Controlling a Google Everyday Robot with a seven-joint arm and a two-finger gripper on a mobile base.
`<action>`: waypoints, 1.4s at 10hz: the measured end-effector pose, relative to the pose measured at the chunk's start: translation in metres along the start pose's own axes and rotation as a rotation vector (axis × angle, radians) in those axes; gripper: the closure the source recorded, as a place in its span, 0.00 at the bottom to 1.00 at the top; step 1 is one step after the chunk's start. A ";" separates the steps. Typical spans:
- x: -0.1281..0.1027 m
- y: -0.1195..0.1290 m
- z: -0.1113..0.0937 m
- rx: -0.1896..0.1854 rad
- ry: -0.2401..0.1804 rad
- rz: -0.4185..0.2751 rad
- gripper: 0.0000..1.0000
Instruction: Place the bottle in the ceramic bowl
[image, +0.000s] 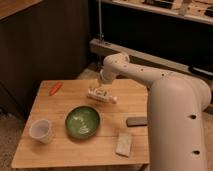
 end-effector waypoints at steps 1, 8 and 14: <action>0.001 0.000 0.006 0.006 0.000 -0.001 0.20; 0.003 -0.005 0.040 0.033 0.004 0.002 0.20; 0.006 -0.004 0.071 0.050 0.021 0.006 0.20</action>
